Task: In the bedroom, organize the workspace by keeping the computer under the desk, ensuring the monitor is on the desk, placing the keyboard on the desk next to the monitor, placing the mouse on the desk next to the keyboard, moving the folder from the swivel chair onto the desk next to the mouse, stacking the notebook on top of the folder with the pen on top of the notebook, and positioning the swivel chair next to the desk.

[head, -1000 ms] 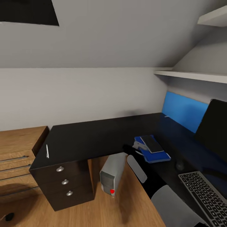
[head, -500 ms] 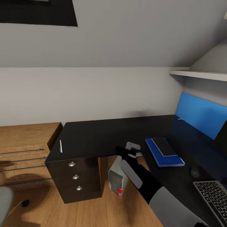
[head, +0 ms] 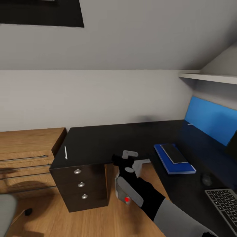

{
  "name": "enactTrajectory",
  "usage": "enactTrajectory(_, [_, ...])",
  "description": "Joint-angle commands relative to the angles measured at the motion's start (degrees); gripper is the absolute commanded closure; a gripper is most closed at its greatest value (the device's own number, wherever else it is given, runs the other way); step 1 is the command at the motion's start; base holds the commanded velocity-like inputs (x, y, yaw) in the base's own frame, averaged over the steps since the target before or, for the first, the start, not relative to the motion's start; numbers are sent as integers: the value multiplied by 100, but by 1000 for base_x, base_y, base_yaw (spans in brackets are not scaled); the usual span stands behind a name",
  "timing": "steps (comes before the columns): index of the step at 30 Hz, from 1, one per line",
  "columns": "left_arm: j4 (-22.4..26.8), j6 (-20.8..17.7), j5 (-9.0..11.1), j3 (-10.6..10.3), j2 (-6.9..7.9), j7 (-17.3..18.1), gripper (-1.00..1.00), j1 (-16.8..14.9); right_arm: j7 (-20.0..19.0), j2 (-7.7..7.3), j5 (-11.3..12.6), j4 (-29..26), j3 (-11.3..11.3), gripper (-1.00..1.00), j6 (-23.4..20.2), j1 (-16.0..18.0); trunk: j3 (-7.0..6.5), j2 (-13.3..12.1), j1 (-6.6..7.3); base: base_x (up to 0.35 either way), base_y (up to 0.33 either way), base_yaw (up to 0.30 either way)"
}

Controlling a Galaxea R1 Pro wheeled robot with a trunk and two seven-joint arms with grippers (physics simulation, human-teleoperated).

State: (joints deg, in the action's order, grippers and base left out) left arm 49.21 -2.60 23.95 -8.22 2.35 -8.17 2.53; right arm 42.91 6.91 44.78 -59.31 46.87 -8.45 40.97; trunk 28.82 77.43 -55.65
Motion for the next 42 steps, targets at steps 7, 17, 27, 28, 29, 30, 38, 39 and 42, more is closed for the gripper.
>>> enactTrajectory(7, [11, -7, 49, -31, 11, -53, -100, 1, 34, -1, 14, -32, 37, -100, -28, 7, 5, 4, -1, 0, 272, 15])
enactTrajectory(17, [9, -4, 49, -31, 11, -53, -100, 1, 32, 3, 14, -28, 49, -100, -32, 7, 6, 4, -1, 0, 246, 215])
enactTrajectory(27, [9, 4, 49, -31, 1, -54, -100, 1, 2, 3, 21, -17, 57, -100, -40, 7, 30, 4, -1, 0, 34, 260])
enactTrajectory(28, [9, 5, 49, -32, -1, -54, -100, 1, -3, 3, 22, -15, 61, -100, -41, 7, 34, 4, -1, 0, 5, 262])
enactTrajectory(29, [9, 5, 49, -34, -2, -54, -100, 1, -4, 3, 22, -14, 65, -100, -41, 7, 37, 4, -1, 0, 4, 262])
enactTrajectory(30, [9, 5, 49, -36, -4, -53, -100, 1, -7, 3, 22, -11, 84, -100, -42, 7, 41, 4, -1, 0, 2, 262])
enactTrajectory(38, [13, 5, 40, -44, -6, -53, -100, 1, -10, 11, 15, 2, 427, -100, -43, 7, 76, 4, -1, 0, 0, 259])
enactTrajectory(39, [12, 5, 38, -46, -6, -54, -100, 1, -11, 12, 14, 1, 431, -100, -43, 7, 81, 4, -1, 0, 0, 256])
enactTrajectory(42, [11, 5, 34, -47, -6, -53, -100, 1, -11, 12, 14, 2, 433, -100, -43, 7, 96, 4, -1, 0, 0, 255])
